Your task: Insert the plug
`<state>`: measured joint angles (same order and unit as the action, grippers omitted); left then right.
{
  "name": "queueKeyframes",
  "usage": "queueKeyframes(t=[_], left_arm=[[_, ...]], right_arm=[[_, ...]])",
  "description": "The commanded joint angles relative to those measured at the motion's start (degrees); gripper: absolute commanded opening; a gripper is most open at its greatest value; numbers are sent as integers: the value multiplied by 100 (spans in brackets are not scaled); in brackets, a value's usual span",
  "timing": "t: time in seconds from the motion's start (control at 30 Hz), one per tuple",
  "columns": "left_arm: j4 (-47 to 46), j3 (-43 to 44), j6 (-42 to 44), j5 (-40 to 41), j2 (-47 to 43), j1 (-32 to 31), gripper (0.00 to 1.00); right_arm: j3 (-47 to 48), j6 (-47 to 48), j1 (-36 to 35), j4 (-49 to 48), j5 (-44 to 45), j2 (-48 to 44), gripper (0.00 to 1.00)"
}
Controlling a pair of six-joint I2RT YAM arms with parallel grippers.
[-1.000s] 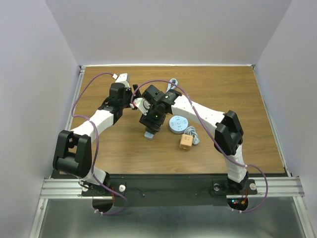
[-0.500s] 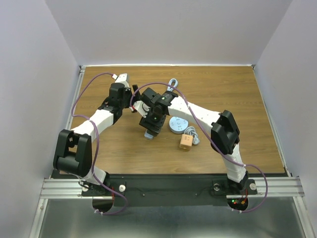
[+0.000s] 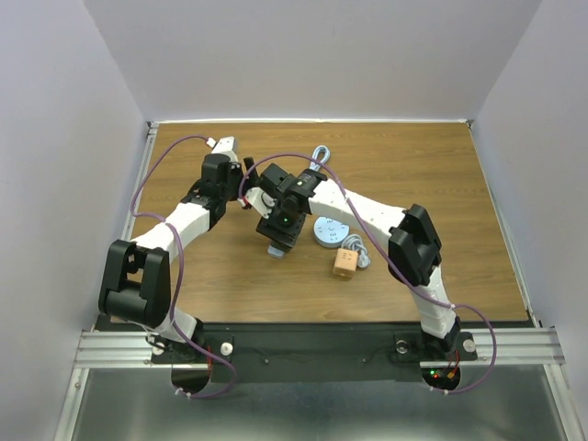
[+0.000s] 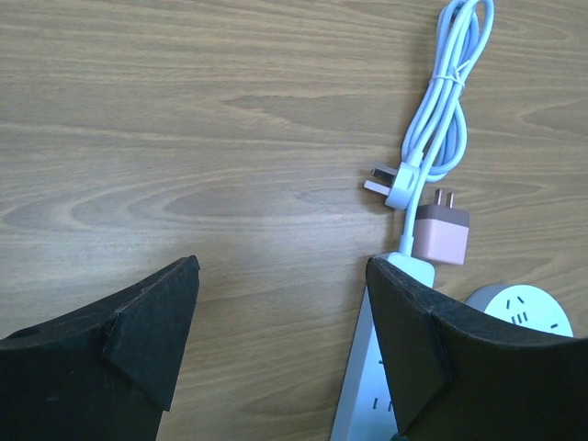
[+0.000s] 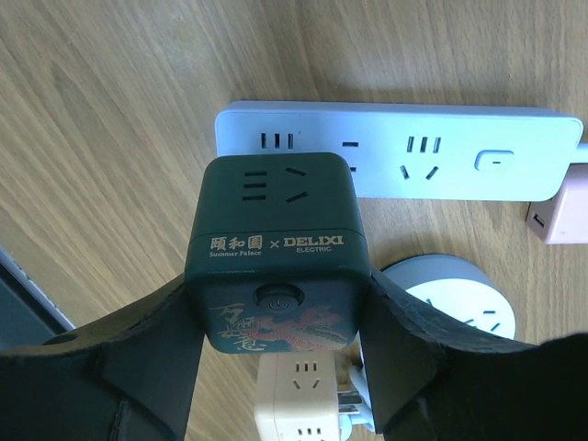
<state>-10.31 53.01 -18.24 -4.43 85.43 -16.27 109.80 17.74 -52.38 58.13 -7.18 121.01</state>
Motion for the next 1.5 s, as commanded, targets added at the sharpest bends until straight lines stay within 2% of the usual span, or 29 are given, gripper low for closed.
queueKeyframes(t=[0.0,1.23,1.47], left_arm=[[-226,130,-31,-243,-88,-78,85],[-209,148,-13,-357,-114,-78,85],[-182,130,-92,-182,-79,-78,85]], right_arm=[[270,-42,-132,-74,68,203,1],[428,28,-229,85,156,590,0],[498,54,-229,85,164,748,1]])
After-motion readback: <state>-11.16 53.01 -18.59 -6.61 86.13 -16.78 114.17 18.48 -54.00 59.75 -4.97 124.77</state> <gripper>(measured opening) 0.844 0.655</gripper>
